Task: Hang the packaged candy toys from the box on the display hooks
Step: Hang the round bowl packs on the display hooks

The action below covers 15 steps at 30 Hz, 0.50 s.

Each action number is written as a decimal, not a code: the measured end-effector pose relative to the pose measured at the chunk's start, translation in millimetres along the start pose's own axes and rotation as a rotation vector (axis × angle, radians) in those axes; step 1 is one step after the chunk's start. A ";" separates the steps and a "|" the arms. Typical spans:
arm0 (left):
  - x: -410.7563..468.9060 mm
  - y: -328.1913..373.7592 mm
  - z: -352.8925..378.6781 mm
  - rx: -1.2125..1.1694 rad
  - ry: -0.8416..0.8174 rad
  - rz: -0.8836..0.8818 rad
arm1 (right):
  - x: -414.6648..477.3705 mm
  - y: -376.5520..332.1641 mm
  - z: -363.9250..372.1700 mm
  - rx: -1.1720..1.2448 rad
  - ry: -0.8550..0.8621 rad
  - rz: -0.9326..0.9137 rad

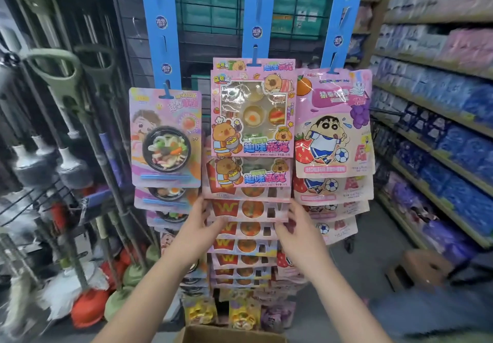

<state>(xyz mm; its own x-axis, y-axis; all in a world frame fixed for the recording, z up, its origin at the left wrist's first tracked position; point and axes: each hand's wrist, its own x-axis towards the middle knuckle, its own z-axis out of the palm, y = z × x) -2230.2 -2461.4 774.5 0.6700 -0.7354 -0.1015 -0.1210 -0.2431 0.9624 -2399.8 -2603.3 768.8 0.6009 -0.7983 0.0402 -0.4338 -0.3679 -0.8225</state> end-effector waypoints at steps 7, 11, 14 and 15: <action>-8.0 29.4 6.0 0.088 0.012 0.109 | 1.2 -24.7 -5.1 0.008 0.095 -0.096; -2.9 44.6 8.2 0.077 0.005 0.109 | 1.4 -33.3 -4.9 0.010 0.080 -0.072; -3.7 44.9 2.4 0.077 0.024 0.101 | -0.6 -35.1 -10.3 0.005 0.054 -0.073; -4.6 45.0 -0.2 0.081 0.021 0.095 | -0.5 -35.8 -13.4 0.001 0.054 -0.070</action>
<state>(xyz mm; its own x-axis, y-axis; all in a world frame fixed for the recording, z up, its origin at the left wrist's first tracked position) -2238.6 -2468.8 818.4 0.6678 -0.7443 -0.0045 -0.2427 -0.2234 0.9440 -2393.6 -2596.1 805.8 0.5927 -0.7952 0.1282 -0.3911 -0.4233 -0.8172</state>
